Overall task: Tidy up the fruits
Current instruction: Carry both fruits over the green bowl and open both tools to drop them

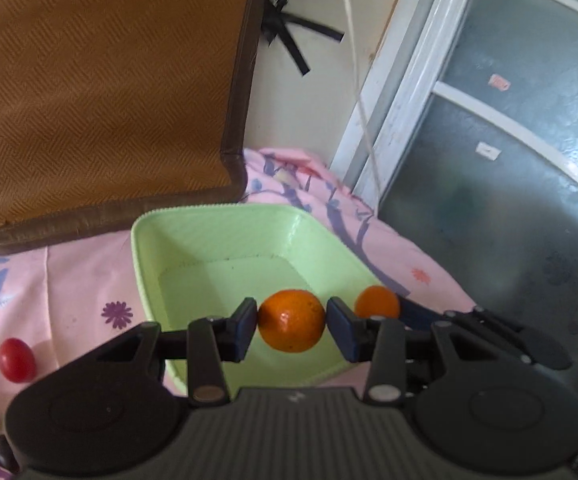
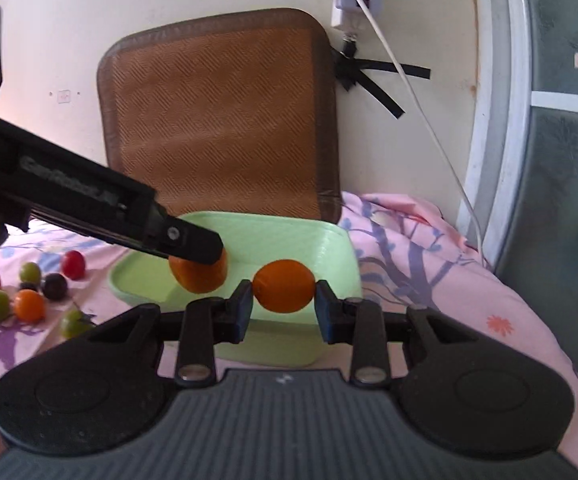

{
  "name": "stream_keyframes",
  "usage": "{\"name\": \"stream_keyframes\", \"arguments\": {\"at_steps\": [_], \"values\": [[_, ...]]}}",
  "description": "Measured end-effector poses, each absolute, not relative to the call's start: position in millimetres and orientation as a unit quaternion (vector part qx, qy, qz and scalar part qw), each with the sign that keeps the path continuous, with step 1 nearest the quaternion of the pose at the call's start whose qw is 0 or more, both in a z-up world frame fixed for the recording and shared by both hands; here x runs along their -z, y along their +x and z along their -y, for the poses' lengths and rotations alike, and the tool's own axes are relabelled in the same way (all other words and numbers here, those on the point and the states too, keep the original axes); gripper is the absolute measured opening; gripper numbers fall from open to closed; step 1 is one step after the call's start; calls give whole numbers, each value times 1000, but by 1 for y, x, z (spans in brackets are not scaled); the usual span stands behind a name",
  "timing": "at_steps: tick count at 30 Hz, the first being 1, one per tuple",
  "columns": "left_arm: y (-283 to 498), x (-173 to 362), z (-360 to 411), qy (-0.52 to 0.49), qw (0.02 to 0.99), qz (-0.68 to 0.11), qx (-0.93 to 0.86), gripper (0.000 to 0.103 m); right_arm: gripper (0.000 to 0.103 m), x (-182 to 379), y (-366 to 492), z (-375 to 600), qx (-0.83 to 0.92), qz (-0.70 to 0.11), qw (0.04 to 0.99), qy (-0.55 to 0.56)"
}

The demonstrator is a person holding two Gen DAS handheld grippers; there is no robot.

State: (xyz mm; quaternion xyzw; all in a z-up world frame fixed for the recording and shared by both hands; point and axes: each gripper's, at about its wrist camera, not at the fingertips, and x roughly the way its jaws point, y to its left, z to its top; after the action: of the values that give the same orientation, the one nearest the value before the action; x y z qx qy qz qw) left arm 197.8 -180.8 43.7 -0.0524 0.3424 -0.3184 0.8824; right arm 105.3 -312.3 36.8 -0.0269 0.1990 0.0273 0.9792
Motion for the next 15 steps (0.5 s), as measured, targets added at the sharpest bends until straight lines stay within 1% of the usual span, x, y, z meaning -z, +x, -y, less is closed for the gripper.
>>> {"name": "stream_keyframes", "arguments": {"at_steps": [2, 4, 6, 8, 11, 14, 15], "values": [[199, -38, 182, -53, 882, -346, 314, 40, 37, -34, 103, 314, -24, -192, 981, -32], [198, -37, 185, -44, 885, -344, 311, 44, 39, -32, 101, 314, -19, -185, 982, -33], [196, -36, 189, -34, 887, -342, 307, 49, 48, -31, 102, 315, -15, -179, 983, -32], [191, -38, 190, -32, 889, -340, 304, 50, 50, -31, 101, 315, -11, -173, 984, -33], [172, -46, 178, -43, 896, -319, 307, 50, 50, -32, 97, 318, -8, -158, 987, -29], [140, -58, 149, -53, 902, -290, 316, 58, 49, -38, 89, 321, -1, -141, 990, -11], [127, -62, 136, -54, 904, -281, 317, 59, 48, -40, 86, 323, 0, -133, 991, -1]]}}
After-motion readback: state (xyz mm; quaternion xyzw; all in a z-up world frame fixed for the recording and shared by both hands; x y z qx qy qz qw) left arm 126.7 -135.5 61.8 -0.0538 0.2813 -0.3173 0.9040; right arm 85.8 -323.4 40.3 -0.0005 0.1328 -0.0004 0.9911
